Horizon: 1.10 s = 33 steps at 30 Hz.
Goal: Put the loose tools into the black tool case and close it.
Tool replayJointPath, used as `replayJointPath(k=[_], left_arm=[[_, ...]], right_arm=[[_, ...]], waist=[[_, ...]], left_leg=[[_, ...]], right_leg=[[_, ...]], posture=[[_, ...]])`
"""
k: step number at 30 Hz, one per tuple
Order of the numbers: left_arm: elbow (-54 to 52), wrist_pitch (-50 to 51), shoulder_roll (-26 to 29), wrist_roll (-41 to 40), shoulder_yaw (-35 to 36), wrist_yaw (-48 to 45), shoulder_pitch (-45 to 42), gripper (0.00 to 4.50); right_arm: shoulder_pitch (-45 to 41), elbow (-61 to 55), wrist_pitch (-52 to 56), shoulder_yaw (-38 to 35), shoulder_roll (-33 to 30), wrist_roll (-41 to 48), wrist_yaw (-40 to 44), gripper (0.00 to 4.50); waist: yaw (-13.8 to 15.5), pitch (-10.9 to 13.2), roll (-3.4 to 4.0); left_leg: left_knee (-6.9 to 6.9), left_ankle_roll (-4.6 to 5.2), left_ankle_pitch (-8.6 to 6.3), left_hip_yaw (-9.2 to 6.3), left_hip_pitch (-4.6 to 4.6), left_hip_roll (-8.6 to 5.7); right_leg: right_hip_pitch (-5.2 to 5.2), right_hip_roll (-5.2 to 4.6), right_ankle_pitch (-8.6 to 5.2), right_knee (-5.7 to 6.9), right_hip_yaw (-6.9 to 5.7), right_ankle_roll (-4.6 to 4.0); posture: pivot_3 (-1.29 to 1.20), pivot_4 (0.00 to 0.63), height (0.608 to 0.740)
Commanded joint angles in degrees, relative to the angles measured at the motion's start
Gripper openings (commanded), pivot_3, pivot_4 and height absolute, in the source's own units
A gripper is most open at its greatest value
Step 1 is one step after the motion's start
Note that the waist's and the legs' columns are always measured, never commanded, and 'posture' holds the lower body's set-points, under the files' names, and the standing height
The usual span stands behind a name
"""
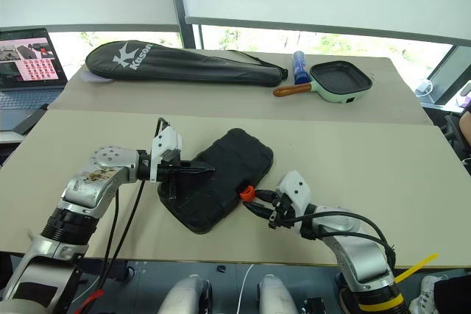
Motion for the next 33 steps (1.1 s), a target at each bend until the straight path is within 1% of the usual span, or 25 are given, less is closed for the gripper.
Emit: replayJointPath(k=[1,3,5,6,7,9,11,13,14,16,19,21,22,25,26,33], left_arm=[[1.9,2.7,0.3,2.6,-4.3,-0.3,2.8,0.00],[1.5,2.9,0.4,2.6,-4.3,-0.3,3.0,0.00],[1.2,3.0,0.4,2.5,-4.3,-0.2,3.2,0.00],[1.1,3.1,0.4,2.5,-4.3,-0.1,3.2,0.00],[1.1,3.1,0.4,2.5,-4.2,-0.2,3.3,0.00],[0.9,3.2,0.5,2.4,-4.2,-0.2,3.4,0.00],[0.7,3.3,0.5,2.4,-4.1,-0.1,3.5,0.00],[0.6,3.4,0.6,2.4,-4.1,-0.1,3.6,0.00],[0.5,3.5,0.6,2.3,-4.1,0.0,3.7,0.00],[0.4,3.6,0.6,2.3,-4.1,0.1,3.7,0.00],[0.1,3.8,0.7,2.3,-4.1,0.2,3.8,0.00],[-0.2,4.0,0.7,2.3,-4.2,0.2,3.9,0.00],[-0.3,4.1,0.7,2.2,-4.2,0.3,4.0,0.00],[-0.6,4.2,0.9,2.2,-4.2,0.2,4.3,0.00],[-0.5,4.2,1.0,2.3,-4.3,0.2,4.3,0.00],[0.7,4.0,0.8,2.7,-4.7,0.0,3.3,0.00]], right_arm=[[-3.0,-0.3,-0.3,0.3,1.5,-0.1,-1.8,1.19],[-3.4,-0.3,1.5,0.6,2.0,0.8,-1.9,1.19],[-2.7,-1.3,3.0,1.2,1.1,1.9,-0.3,2.18],[-2.4,-1.7,2.8,1.3,0.8,1.8,0.3,2.29],[-2.3,-1.8,2.4,1.3,0.7,1.2,0.0,2.51],[-1.6,-1.6,1.0,-0.1,0.2,0.2,-0.9,3.37],[-0.8,-1.5,0.1,-1.8,-0.9,0.0,-0.6,3.96],[-0.1,-1.3,-0.2,-2.9,-2.1,0.4,0.2,3.96],[0.4,-1.2,-0.7,-3.2,-2.9,0.4,0.8,3.79],[1.1,-1.0,-2.0,-2.8,-4.5,-0.1,2.1,3.24],[0.9,-0.6,-3.4,-1.2,-5.2,-1.0,3.0,2.21],[0.3,-0.3,-4.0,-0.4,-4.7,-1.3,2.9,1.55],[-0.1,-0.1,-4.3,0.1,-4.4,-1.6,2.9,1.15],[-1.6,0.9,-4.8,1.6,-3.0,-2.3,2.5,0.23],[-2.0,1.3,-5.1,2.0,-2.6,-2.7,2.4,0.08],[-4.7,3.7,-6.2,3.2,-0.1,-3.8,2.0,0.08]], waist=[[0.0,0.0,0.00],[0.0,0.0,0.01],[-0.2,0.0,0.03],[-0.1,0.0,0.04],[-0.1,0.0,0.04],[-0.1,0.0,0.04],[-0.1,0.0,0.05],[0.0,0.0,0.05],[0.0,0.0,0.05],[0.0,0.0,0.06],[0.0,-0.1,0.16],[0.0,-0.2,0.24],[0.0,-0.2,0.24],[0.0,-0.2,0.25],[0.0,-0.2,0.25],[-0.2,-0.2,0.26]], left_leg=[[0.00,0.00,0.00,0.00,0.02,0.00],[0.00,0.00,0.00,-0.01,0.04,0.01],[0.00,0.00,0.00,0.00,0.08,0.02],[0.00,0.00,0.00,0.00,0.11,0.02],[0.00,0.00,0.00,-0.01,0.16,0.02],[-0.02,0.00,0.00,0.00,0.25,0.02],[-0.02,0.00,0.00,-0.01,0.27,0.02],[-0.01,0.00,0.00,-0.01,0.27,0.01],[-0.01,0.00,0.00,0.00,0.31,0.01],[-0.02,0.00,0.00,0.00,0.31,0.01],[-0.14,0.00,0.00,-0.02,0.36,0.03],[-0.16,0.00,0.00,-0.02,0.36,0.03],[-0.17,0.00,0.00,-0.02,0.37,0.03],[-0.17,0.00,0.00,-0.02,0.36,0.03],[-0.17,0.00,0.00,-0.03,0.36,0.03],[-0.18,0.00,0.00,-0.03,0.40,0.06]], right_leg=[[0.01,0.00,0.00,0.01,0.00,0.00],[0.01,0.01,0.00,0.02,0.00,-0.01],[0.05,0.01,0.00,0.03,0.01,-0.01],[0.07,0.01,0.00,0.03,0.02,-0.01],[0.13,0.01,0.00,0.02,0.02,-0.02],[0.22,0.01,-0.02,0.00,0.01,-0.03],[0.24,0.01,-0.02,0.00,0.01,-0.02],[0.27,0.00,-0.02,-0.01,0.01,-0.02],[0.32,-0.01,-0.03,-0.04,0.01,-0.02],[0.34,-0.02,-0.03,-0.11,0.01,-0.01],[0.44,0.01,-0.03,-0.32,-0.02,-0.01],[0.46,0.01,-0.03,-0.36,-0.02,-0.01],[0.47,0.01,-0.03,-0.36,-0.02,-0.01],[0.48,0.01,-0.03,-0.39,-0.02,-0.01],[0.48,0.01,-0.03,-0.39,-0.02,-0.01],[0.49,0.04,-0.02,-0.40,-0.02,-0.02]], posture=[[0.00,0.150,0.740],[0.00,0.150,0.740],[0.00,0.150,0.740],[0.00,0.150,0.740],[0.00,0.150,0.740],[0.00,0.150,0.740],[0.00,0.150,0.740],[0.00,0.150,0.740],[0.00,0.150,0.740],[0.00,0.150,0.740],[0.00,0.150,0.740],[0.00,0.150,0.740],[0.00,0.150,0.740],[0.00,0.150,0.740],[0.00,0.150,0.740],[0.00,0.150,0.740]])
